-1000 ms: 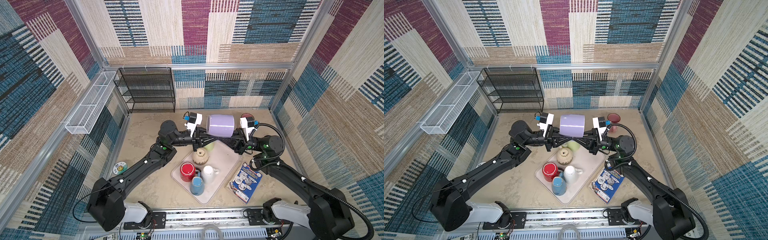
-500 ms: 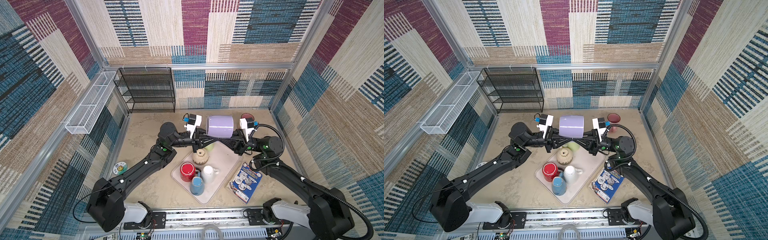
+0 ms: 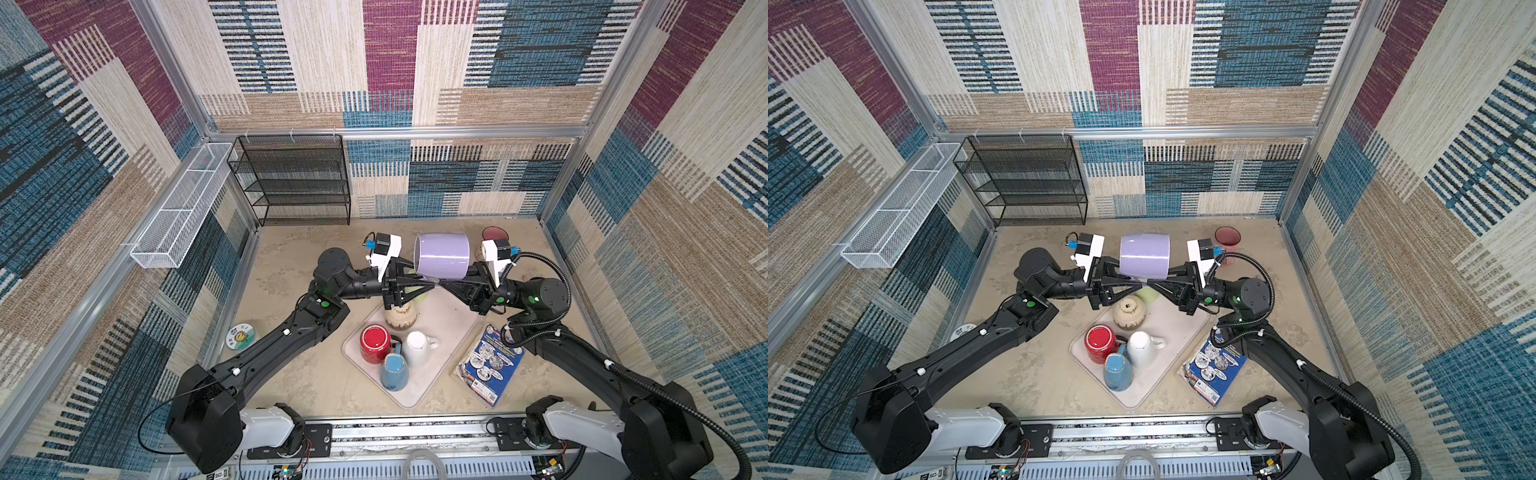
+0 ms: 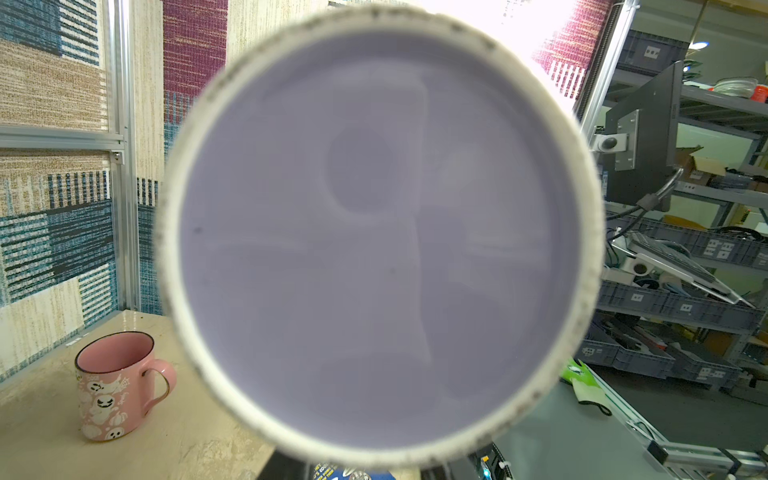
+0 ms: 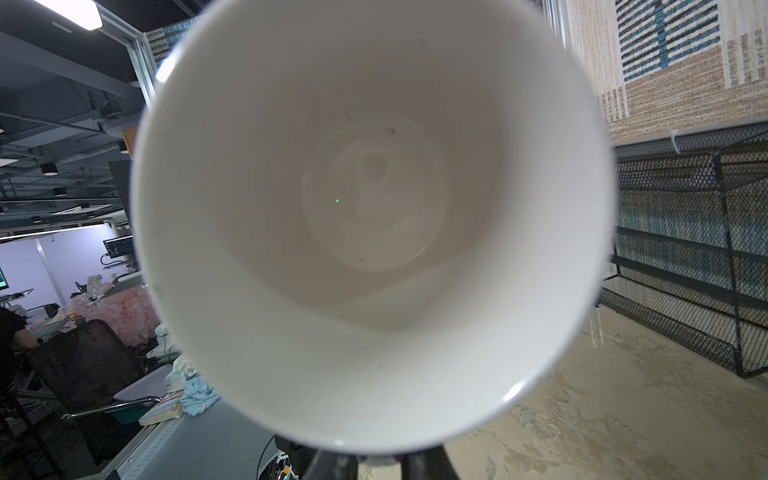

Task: Turn the mug right side up
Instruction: 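Open the left gripper and draw it back while the right gripper holds the lavender mug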

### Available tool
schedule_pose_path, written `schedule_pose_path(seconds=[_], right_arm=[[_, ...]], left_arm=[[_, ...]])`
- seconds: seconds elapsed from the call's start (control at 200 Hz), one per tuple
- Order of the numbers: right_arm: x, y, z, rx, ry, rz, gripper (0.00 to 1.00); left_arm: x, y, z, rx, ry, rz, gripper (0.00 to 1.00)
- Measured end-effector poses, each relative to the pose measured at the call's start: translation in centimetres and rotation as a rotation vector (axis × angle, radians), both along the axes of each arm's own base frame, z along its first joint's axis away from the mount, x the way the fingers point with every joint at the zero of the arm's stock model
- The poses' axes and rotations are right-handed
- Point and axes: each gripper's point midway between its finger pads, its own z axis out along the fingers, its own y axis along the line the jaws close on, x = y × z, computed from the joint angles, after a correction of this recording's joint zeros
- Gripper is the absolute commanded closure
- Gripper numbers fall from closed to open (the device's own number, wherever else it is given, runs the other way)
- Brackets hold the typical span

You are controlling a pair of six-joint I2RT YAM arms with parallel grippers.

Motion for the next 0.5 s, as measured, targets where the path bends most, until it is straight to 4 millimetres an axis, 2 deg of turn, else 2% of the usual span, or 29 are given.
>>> schedule_pose_path(seconds=[0.235, 0.401, 0.501], right_arm=[[0.1, -0.1, -0.1, -0.01, 0.007, -0.026, 1.0], [1.0, -0.3, -0.5, -0.025, 0.03, -0.088, 1.0], [2.1, -0.5, -1.3, -0.041, 0.068, -0.148, 1.0]], left_arm=[[0.0, 0.6, 0.1, 0.006, 0.001, 0.028, 0.47], [-0.1, 1.5, -0.6, 0.019, 0.025, 0.073, 0.33], [-0.1, 2.1, -0.6, 0.028, 0.046, 0.108, 0.19]])
